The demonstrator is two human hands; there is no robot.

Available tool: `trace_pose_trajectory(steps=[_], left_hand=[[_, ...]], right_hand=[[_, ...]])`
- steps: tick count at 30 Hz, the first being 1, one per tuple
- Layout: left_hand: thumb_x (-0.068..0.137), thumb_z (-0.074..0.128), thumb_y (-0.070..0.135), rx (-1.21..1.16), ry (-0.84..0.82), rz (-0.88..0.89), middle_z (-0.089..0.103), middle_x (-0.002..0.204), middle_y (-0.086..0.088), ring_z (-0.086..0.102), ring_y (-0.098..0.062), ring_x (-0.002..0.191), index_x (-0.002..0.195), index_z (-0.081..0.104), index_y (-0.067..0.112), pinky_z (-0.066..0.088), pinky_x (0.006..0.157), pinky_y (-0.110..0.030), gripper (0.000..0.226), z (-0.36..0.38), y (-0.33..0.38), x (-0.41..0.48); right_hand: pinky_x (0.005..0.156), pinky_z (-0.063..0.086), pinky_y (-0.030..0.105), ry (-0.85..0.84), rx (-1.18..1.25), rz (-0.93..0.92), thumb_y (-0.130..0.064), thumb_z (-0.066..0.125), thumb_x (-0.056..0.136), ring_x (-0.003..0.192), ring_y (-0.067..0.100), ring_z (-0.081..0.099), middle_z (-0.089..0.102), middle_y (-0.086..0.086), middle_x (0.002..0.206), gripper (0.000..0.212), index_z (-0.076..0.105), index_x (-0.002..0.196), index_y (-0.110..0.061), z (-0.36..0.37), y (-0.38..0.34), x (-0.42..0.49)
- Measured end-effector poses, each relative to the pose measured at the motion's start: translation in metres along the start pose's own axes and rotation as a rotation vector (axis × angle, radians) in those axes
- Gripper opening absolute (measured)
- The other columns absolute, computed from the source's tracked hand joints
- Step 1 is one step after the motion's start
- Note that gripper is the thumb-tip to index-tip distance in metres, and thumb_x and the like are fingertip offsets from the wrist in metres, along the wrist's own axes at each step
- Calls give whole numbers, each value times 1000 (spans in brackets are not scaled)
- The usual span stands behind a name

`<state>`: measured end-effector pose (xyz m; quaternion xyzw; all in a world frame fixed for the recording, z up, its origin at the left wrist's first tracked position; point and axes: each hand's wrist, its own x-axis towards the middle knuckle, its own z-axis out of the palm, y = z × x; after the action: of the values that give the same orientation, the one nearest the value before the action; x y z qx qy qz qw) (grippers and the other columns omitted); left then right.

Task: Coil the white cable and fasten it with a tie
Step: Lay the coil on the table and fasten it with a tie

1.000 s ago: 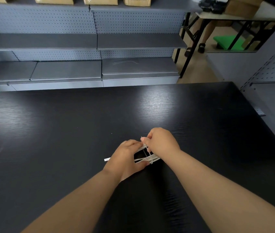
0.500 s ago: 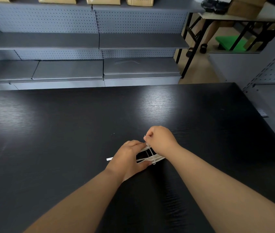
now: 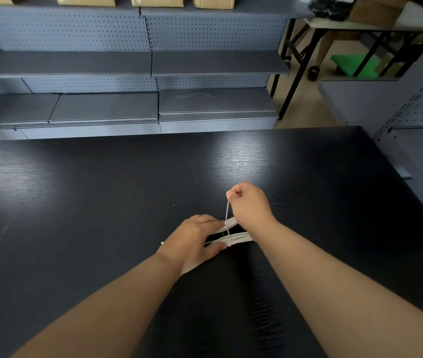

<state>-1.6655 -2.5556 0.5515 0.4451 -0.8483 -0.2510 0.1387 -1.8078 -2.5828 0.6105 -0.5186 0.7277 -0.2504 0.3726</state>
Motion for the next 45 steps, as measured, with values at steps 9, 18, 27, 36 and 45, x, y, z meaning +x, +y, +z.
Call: trace_pose_trajectory(steps=[9,18,27,36,45], left_hand=[[86,43,36,88,7,141,72,94,-2,68,-18,82,101,71,8,55,74,-24,42,-16,-9,2],[84,44,44,96,39,87,68,106,1,66,-15,93,113,66,12,48,84,-21,48,-10,-12,-6],[82,52,28,137,96,126,71,85,4,68,-16,74,95,72,13,52,66,-19,28,-11,-10,-5],[88,42,32,196,7,113,72,92,1,69,-18,78,101,70,10,56,67,-25,38,-15,-20,-13],[85,46,44,282,65,-82,68,109,2,67,-20,96,119,63,16,50,86,-29,47,-35,-48,-43]], right_hand=[[59,37,19,38,130,-106,-16,44,95,68,7,45,47,-9,75,14,53,86,-12,-5,-18,-5],[71,44,27,-29,189,-70,-19,40,97,75,13,58,60,-5,88,13,50,89,-15,-10,-7,-7],[77,51,37,-50,246,-92,-12,39,94,63,11,52,59,-3,71,24,47,73,-21,-1,-21,-19],[78,52,28,-80,257,-186,-17,50,92,74,7,61,67,-1,88,11,57,83,-18,-8,-25,-20],[104,37,39,-386,-638,-174,-37,67,80,128,24,37,39,-2,141,74,26,142,-35,-4,25,-21]])
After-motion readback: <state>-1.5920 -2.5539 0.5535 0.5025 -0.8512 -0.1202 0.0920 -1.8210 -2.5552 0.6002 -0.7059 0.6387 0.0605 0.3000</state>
